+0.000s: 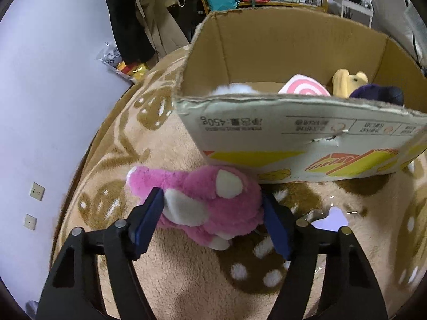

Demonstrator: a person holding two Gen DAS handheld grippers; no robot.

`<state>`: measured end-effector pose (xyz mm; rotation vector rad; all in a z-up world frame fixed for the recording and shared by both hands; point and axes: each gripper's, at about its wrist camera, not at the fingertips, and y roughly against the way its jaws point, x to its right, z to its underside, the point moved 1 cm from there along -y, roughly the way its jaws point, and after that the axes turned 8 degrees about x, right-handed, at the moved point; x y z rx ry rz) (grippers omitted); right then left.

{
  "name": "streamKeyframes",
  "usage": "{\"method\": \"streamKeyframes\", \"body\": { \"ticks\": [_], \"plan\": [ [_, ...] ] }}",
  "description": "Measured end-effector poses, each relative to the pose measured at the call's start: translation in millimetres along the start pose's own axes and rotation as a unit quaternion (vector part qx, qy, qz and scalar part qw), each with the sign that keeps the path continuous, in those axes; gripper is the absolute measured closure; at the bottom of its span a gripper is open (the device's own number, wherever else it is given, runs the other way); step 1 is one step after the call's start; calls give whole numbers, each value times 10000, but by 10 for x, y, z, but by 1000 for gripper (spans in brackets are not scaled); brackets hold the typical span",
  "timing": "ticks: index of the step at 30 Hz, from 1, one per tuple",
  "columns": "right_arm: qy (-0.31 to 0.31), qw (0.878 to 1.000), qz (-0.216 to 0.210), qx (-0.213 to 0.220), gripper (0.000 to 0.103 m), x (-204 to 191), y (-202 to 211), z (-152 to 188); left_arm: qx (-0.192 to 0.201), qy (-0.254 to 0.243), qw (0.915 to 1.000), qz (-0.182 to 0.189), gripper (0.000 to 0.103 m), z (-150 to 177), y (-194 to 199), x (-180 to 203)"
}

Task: Organize soft objects
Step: 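Lift the pink bear with the left tool while the right tool carries the tissue pack over the box, then open both tools to drop the pink bear and green tissue pack into the box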

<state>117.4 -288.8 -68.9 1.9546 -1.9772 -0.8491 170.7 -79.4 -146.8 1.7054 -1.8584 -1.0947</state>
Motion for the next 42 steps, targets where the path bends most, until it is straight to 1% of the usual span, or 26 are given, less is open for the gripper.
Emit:
{"method": "streamKeyframes", "body": {
  "ticks": [3, 4, 10, 11, 12, 14, 15, 16, 18, 22, 27, 30, 36, 39, 40, 42],
  "plan": [
    [26, 10000, 35, -40, 46, 1, -91, -22, 24, 139, 9998, 145, 40, -14, 33, -68],
    [11, 10000, 37, -68, 46, 7, -122, -27, 29, 178, 9996, 203, 43, -8, 38, -76],
    [-147, 9995, 23, -277, 44, 72, -260, 18, 121, 293, 9986, 420, 53, -10, 82, -173],
    [-132, 9995, 34, -281, 40, 76, -258, 25, 149, 344, 9983, 451, 53, -15, 102, -194],
    [-98, 9996, 48, -265, 38, 72, -259, 21, 180, 397, 9978, 501, 54, -20, 121, -205],
    [-70, 9996, 20, -268, 35, 66, -268, 19, 196, 440, 9973, 552, 59, -21, 144, -223],
    [-69, 9996, 0, -260, 34, 61, -271, 20, 224, 467, 9970, 575, 64, -18, 162, -234],
    [-70, 9996, -10, -259, 32, 64, -275, 13, 278, 486, 9965, 627, 75, -14, 190, -242],
    [-67, 9997, -6, -241, 30, 53, -271, 15, 389, 466, 9962, 627, 75, -14, 223, -241],
    [-102, 9997, 7, -204, 29, 67, -239, 5, 364, 507, 9954, 732, 76, -16, 184, -270],
    [-216, 9997, -14, -99, 29, 111, -153, -21, 470, 689, 9931, 829, 76, -20, 294, -327],
    [-248, 9997, -17, -66, 29, 113, -124, -18, 621, 664, 9923, 844, 76, -19, 414, -333],
    [-260, 9997, -5, 12, 29, 135, -49, -25, 1151, 533, 9892, 734, 76, -32, 806, -341],
    [-251, 9996, -4, 105, 29, 139, 39, -56, 1554, 589, 9834, 725, 75, -56, 1072, -396],
    [-246, 9996, -6, 137, 29, 142, 68, -63, 1760, 616, 9797, 737, 75, -70, 1187, -418],
    [-247, 9995, 8, 217, 27, 140, 139, -80, 2002, 607, 9750, 752, 75, -112, 1337, -437]
  ]
}}
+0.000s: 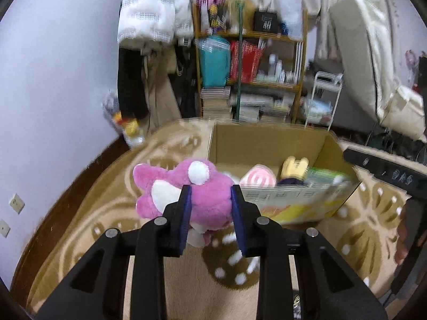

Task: Organize soft objects
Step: 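Open both tools to drop the pink bear and green tissue pack into the box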

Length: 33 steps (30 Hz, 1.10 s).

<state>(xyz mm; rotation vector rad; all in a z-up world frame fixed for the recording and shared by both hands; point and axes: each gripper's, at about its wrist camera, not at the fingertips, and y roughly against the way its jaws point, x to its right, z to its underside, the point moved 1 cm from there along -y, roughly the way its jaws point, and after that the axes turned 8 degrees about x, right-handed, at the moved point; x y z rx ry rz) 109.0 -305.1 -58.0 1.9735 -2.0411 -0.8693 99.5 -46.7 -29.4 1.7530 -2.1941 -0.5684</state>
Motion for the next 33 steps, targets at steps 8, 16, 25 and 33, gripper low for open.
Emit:
{"method": "streamKeyframes", "body": {
  "ticks": [8, 16, 25, 33],
  "plan": [
    [-15, 9998, 20, 220, 16, -23, 159, -71, 509, -175, 9979, 367, 75, -420, 54, 157],
    [8, 9998, 140, 121, 7, 25, 179, -101, 364, -77, 9973, 631, 74, -580, -374, 238],
    [143, 9993, 356, -20, 7, 74, 134, -21, -31, -59, 9970, 768, 72, -482, -732, 334],
    [145, 9994, 290, -95, 7, 47, 110, 2, -140, -150, 9965, 815, 65, -407, -753, 420]
  ]
}}
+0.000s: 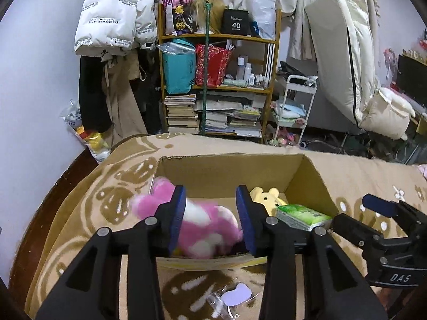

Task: Organize soft objects
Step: 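Open both tools to drop the pink bear and green tissue pack into the box, then lower the right tool onto the black Face tissue pack and close it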

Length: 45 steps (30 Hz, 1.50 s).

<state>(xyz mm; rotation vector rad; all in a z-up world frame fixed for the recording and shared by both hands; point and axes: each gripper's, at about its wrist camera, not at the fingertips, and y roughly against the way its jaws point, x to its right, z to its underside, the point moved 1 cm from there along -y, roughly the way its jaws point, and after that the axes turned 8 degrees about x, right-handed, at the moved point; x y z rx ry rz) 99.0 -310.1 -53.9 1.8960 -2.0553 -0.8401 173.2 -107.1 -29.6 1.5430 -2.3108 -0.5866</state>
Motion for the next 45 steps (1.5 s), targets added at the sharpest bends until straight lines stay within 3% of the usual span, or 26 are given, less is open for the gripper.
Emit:
{"method": "streamKeyframes", "body": {
  "ticks": [2, 3, 8, 10, 13, 28, 45],
  "plan": [
    [31, 10000, -8, 8, 7, -25, 10, 14, -50, -28, 10000, -43, 52, 13, 9, -4],
    [52, 10000, -8, 8, 7, -36, 14, 17, -24, -19, 10000, -86, 37, 15, 30, -13],
    [11, 10000, -92, 27, 7, -59, 62, 21, -21, -46, 9999, -115, 32, -13, 126, -39],
    [-6, 9999, -133, 38, 7, -79, 113, 22, -98, -44, 9999, -129, 19, -21, 151, -50],
    [37, 9999, -139, 71, 7, -106, 207, 33, -142, 2, 9999, -27, 11, -17, 264, -50],
    [412, 9990, -166, 4, 7, -360, 653, 328, -456, 68, 9985, -310, 3, 313, 835, -208],
    [504, 9960, -254, -699, 7, -486, 578, 744, -1135, 241, 9927, -337, 3, 611, 806, -372]
  ]
}}
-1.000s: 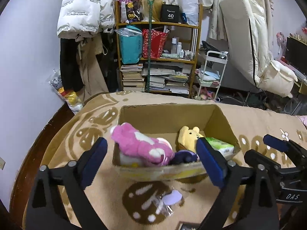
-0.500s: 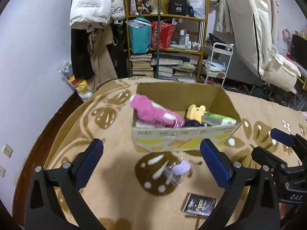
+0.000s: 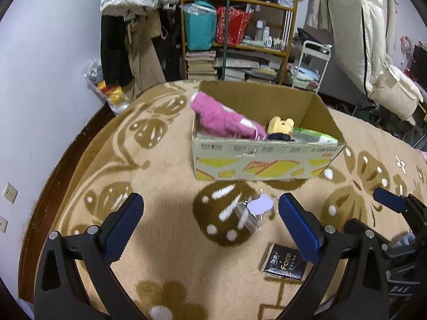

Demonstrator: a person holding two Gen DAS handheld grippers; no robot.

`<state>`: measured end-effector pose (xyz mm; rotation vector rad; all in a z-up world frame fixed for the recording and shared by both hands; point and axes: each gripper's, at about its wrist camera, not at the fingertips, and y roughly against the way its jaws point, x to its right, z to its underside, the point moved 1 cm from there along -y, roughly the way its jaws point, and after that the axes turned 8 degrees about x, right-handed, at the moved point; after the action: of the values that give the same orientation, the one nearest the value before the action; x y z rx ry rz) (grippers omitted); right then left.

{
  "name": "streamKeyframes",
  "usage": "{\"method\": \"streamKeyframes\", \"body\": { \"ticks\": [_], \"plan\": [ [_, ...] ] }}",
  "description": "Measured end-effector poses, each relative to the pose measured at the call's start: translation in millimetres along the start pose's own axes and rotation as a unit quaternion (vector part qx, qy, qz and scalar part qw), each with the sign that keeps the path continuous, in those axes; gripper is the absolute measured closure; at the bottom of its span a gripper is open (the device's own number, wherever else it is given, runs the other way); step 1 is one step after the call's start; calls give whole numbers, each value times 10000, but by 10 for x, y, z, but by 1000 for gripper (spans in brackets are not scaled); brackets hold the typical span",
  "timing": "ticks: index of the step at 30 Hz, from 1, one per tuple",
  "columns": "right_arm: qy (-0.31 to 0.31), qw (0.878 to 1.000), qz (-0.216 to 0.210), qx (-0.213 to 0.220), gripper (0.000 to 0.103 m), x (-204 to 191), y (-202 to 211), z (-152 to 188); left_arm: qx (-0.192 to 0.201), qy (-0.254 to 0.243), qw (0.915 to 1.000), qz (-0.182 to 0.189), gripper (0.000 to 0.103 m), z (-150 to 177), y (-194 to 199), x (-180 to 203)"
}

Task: Organize soft objects
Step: 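Lower the right tool onto the black Face tissue pack and close it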

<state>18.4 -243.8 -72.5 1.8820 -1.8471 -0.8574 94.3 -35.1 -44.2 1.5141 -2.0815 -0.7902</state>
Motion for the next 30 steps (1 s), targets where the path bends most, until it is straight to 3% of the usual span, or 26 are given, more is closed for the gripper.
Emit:
{"method": "streamKeyframes", "body": {
  "ticks": [15, 24, 30],
  "plan": [
    [419, 9938, -103, -1022, 7, -134, -512, 270, -989, -263, 9947, -11, 3, 197, -487, 74],
    [638, 9801, -173, -1871, 7, -229, -855, 533, -1723, -241, 9847, 62, 3, 386, -873, 54],
    [710, 9749, -304, -2088, 9, -277, -928, 617, -1917, -409, 9804, 188, 3, 455, -1001, 138]
  ]
}}
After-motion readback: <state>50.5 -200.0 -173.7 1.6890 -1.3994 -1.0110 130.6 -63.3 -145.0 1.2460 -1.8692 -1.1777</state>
